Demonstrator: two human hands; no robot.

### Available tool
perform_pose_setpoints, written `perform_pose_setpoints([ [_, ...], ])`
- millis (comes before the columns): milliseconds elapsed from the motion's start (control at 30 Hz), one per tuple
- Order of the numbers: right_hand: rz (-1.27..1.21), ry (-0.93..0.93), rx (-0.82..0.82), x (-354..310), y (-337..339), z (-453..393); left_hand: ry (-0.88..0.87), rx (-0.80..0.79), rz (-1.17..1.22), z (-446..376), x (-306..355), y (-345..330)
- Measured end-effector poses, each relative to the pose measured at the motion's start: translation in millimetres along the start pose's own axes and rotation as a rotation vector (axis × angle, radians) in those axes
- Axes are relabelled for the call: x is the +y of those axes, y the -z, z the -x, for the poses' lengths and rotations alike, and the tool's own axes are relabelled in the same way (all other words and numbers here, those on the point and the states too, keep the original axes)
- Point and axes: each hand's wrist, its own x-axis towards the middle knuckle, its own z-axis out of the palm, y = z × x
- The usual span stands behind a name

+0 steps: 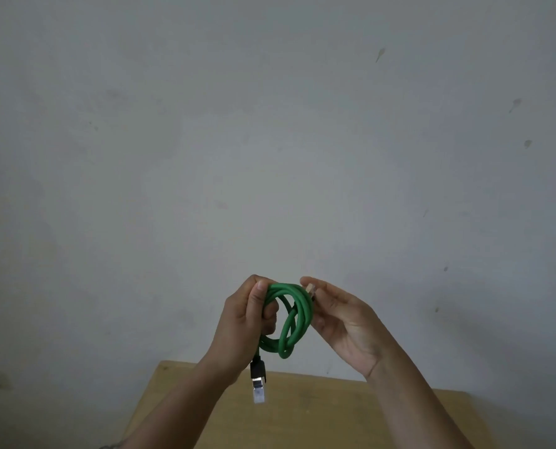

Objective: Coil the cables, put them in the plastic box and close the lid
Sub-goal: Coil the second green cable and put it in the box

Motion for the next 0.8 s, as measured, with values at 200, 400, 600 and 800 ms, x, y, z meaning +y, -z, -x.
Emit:
perform_pose_setpoints([
  [200, 0.227, 0.060, 0.082, -10.6, -4.8, -3.2, 0.018, -0.041, 0.007, -1.7, 0.6, 0.6],
  [400, 0.285, 0.156, 0.337, -23.5, -1.5, -8.4, 0.030, -0.082, -0.106, 5.2, 3.5, 4.8],
  [600, 0.761, 0.479, 0.388, -8.0, -20.0, -3.3, 0.156, 0.305, -0.220, -3.5, -11.9, 3.6],
  [800, 0.727, 0.432, 0.290, 17.0, -26.2, -1.4, 0.154, 0.327, -0.087, 0.7, -11.3, -5.8],
])
